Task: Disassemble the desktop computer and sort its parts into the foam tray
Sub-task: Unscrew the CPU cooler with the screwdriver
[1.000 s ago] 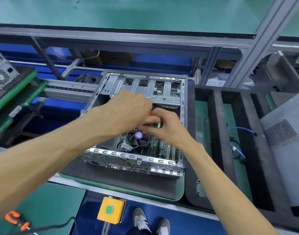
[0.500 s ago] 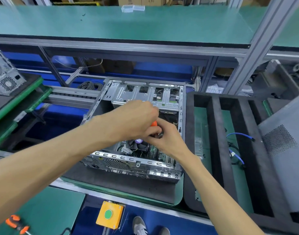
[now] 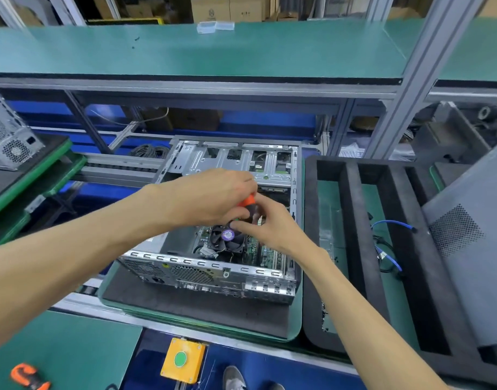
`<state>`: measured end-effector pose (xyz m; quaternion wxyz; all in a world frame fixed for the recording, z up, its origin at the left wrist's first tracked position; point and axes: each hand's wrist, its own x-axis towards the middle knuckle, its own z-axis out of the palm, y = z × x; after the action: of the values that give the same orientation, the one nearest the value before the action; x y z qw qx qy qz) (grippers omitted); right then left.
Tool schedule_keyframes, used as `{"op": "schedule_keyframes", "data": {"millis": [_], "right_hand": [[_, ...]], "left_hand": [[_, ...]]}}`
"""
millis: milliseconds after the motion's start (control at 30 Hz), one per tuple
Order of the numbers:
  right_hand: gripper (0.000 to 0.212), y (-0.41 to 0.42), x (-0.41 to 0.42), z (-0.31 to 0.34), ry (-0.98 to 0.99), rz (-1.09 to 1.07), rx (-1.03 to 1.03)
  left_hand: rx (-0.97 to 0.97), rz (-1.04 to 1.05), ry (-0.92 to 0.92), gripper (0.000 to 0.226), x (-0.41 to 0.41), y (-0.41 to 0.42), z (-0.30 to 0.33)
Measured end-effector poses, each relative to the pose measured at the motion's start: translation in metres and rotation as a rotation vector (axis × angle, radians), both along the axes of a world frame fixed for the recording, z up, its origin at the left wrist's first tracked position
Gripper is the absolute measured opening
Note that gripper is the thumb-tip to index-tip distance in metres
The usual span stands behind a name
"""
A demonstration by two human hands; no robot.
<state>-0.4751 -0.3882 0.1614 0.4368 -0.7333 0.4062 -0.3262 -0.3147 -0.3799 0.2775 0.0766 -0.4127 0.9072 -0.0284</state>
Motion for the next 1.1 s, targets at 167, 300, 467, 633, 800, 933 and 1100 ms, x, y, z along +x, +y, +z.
{"op": "schedule_keyframes", "data": {"millis": [167, 300, 467, 633, 800, 933, 1100], "right_hand": [[0.024, 0.004, 0.000, -0.003, -0.129, -0.068, -0.050], [0.022, 0.003, -0.001, 0.000, -0.081, -0.036, -0.048], [0.012, 0.002, -0.015, 0.003, -0.081, 0.065, 0.060], [0.025, 0.001, -0.012, -0.004, -0.075, 0.042, 0.019], [0.022, 0.004, -0.009, -0.008, -0.105, 0.032, 0.070], [0.024, 0.000, -0.011, -0.010, -0.090, 0.039, 0.077], [0.022, -0.002, -0.012, -0.010, -0.018, 0.034, 0.048]], "left_hand": [[-0.281, 0.195, -0.188, 0.046, -0.029, 0.000, -0.012], [-0.331, 0.249, -0.192, 0.052, -0.019, 0.005, -0.012], [-0.032, -0.072, -0.057, 0.030, -0.005, 0.004, -0.006], [-0.149, 0.017, 0.001, 0.040, -0.011, 0.000, -0.013], [-0.406, 0.115, -0.170, 0.059, -0.033, 0.007, -0.024], [-0.325, 0.028, 0.002, 0.046, -0.017, 0.012, -0.020], [0.014, -0.137, 0.012, 0.036, -0.004, 0.006, -0.001]]}}
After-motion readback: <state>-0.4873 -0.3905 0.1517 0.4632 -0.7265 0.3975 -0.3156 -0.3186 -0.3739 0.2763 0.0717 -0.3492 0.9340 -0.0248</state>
